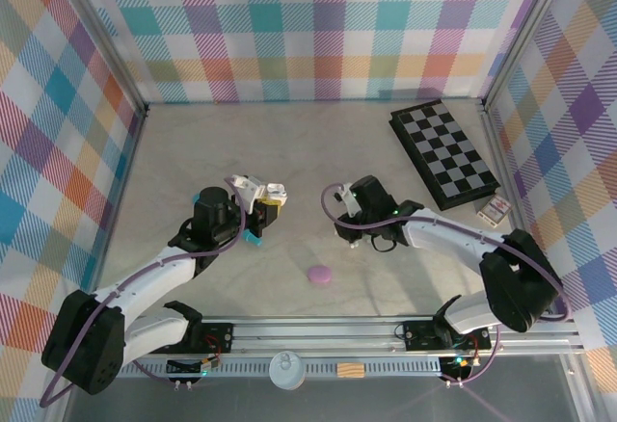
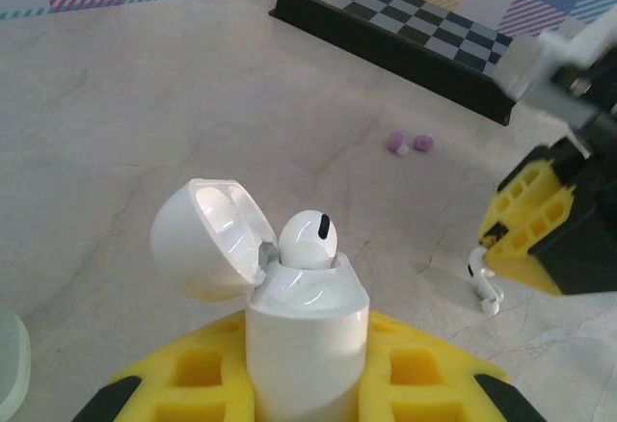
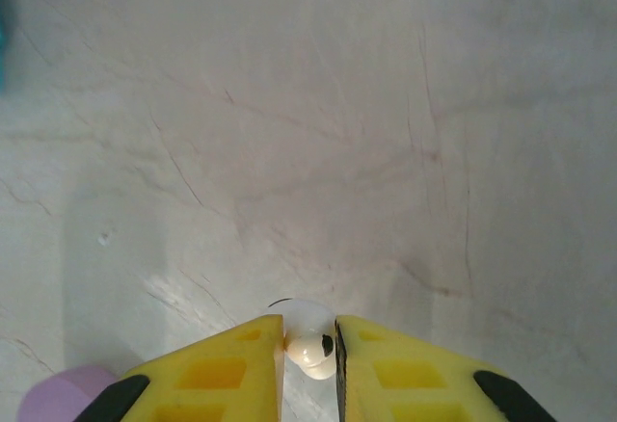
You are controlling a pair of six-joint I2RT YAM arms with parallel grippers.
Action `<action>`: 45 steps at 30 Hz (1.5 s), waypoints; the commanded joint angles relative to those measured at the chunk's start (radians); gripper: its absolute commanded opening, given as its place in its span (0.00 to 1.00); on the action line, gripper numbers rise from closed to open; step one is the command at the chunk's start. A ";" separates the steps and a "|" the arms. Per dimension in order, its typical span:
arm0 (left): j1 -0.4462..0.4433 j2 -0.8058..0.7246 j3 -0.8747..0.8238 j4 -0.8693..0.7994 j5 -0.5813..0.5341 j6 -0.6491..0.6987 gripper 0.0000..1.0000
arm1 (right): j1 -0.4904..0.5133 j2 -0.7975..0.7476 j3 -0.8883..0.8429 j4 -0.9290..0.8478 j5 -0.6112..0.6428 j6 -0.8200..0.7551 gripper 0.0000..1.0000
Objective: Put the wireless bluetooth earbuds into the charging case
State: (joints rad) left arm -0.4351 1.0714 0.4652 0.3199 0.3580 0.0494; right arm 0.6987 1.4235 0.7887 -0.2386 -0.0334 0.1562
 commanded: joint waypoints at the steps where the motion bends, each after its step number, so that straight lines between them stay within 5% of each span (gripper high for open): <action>1: 0.006 -0.033 -0.011 0.031 0.026 0.015 0.00 | -0.002 0.043 -0.036 0.069 -0.012 0.089 0.21; 7: 0.006 -0.058 -0.014 0.016 0.021 0.022 0.00 | -0.003 0.106 -0.047 0.092 -0.025 0.110 0.22; 15: 0.007 -0.077 -0.016 0.000 0.022 0.027 0.00 | -0.022 0.104 -0.043 0.086 -0.072 0.127 0.38; 21: 0.006 -0.090 -0.023 -0.003 0.030 0.035 0.00 | -0.112 0.098 -0.031 0.070 -0.267 0.154 0.48; 27: 0.006 -0.099 -0.036 0.025 0.042 0.030 0.00 | -0.156 0.173 0.047 0.011 -0.428 0.049 0.48; 45: 0.006 -0.118 -0.042 0.054 0.065 0.030 0.00 | -0.174 0.275 0.024 0.057 -0.497 0.017 0.44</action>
State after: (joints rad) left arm -0.4351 0.9653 0.4297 0.3309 0.3996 0.0715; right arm 0.5289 1.7119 0.8345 -0.1802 -0.4904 0.1928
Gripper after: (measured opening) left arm 0.178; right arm 0.442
